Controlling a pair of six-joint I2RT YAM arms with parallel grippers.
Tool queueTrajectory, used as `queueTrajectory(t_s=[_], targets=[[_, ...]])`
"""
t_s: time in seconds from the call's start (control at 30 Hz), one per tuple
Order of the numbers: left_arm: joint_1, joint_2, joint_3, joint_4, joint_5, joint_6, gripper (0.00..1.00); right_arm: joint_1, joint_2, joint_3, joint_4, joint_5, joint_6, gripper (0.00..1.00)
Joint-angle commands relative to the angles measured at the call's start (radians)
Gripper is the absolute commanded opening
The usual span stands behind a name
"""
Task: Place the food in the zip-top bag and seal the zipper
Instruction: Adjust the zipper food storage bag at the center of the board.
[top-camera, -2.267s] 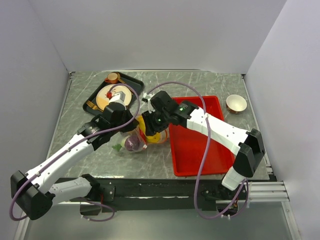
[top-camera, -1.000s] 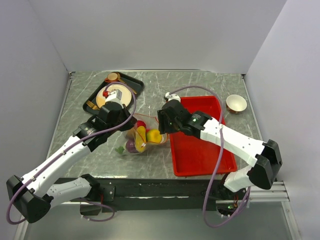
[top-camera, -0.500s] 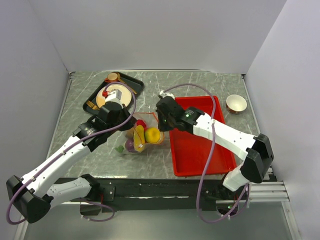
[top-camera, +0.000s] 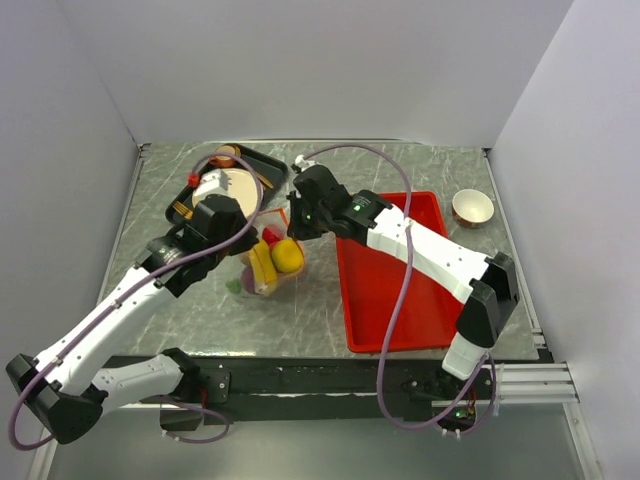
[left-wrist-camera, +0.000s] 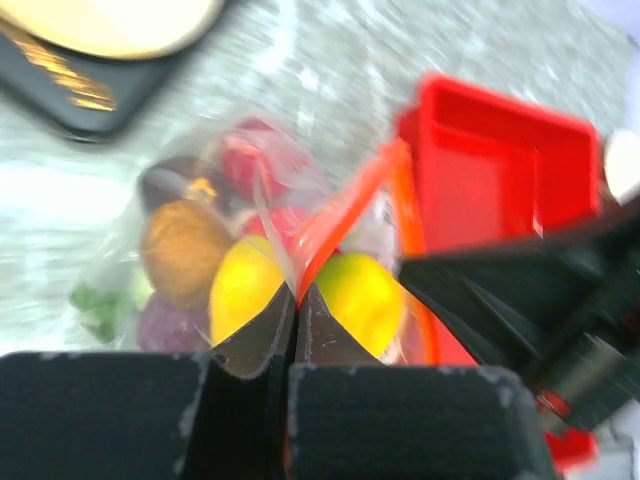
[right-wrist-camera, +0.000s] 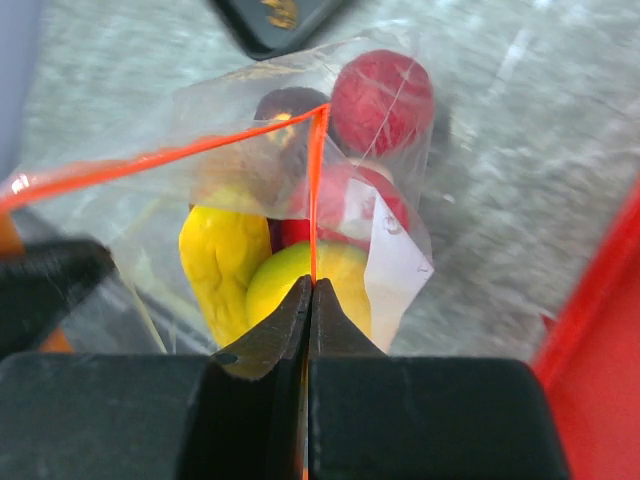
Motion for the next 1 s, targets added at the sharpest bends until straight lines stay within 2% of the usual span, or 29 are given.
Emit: queueTrajectory(t_s=[0.0,0.13,0.23,0.33,0.43,0.57,0.67,0.87,0.97], targets=[[0.001,-0.040,0.133,-0.177,-0.238,-0.035,0.01,-0.003,-0.101,-0.018,0.175,-0.133,-0.005,0.05],[0.001,-0.058,0.161,-0.215,-0.259,-0.028,0.01,-0.004,-0.003,0.066,0.145,-0.247,-0.019,0.03],[0.001,-0.069,0.111,-0.151,-0.192,-0.006,0.03,-0.004,-0.003,-0.021,0.252,-0.299,0.010,0.03],[0.001,-0.058,-0.023,0.000,-0.048,0.027,0.03,-0.020,0.032,-0.072,0.298,-0.255,0.037,0.08],[0.001,-0.002,-0.119,0.093,0.067,0.002,0.01,-0.050,0.079,-0.113,0.281,-0.213,0.079,0.05],[0.001,0.047,-0.155,0.153,0.139,-0.015,0.01,-0.078,0.043,-0.211,0.379,-0.215,0.111,0.05],[0.001,0.055,-0.146,0.162,0.133,-0.002,0.01,-0.081,0.036,-0.213,0.349,-0.161,0.105,0.06],[0.001,0.060,-0.115,0.167,0.175,0.068,0.11,-0.089,0.031,-0.239,0.362,-0.127,0.122,0.06],[0.002,0.049,-0.118,0.190,0.231,0.085,0.21,-0.092,0.028,-0.248,0.370,-0.101,0.142,0.06]])
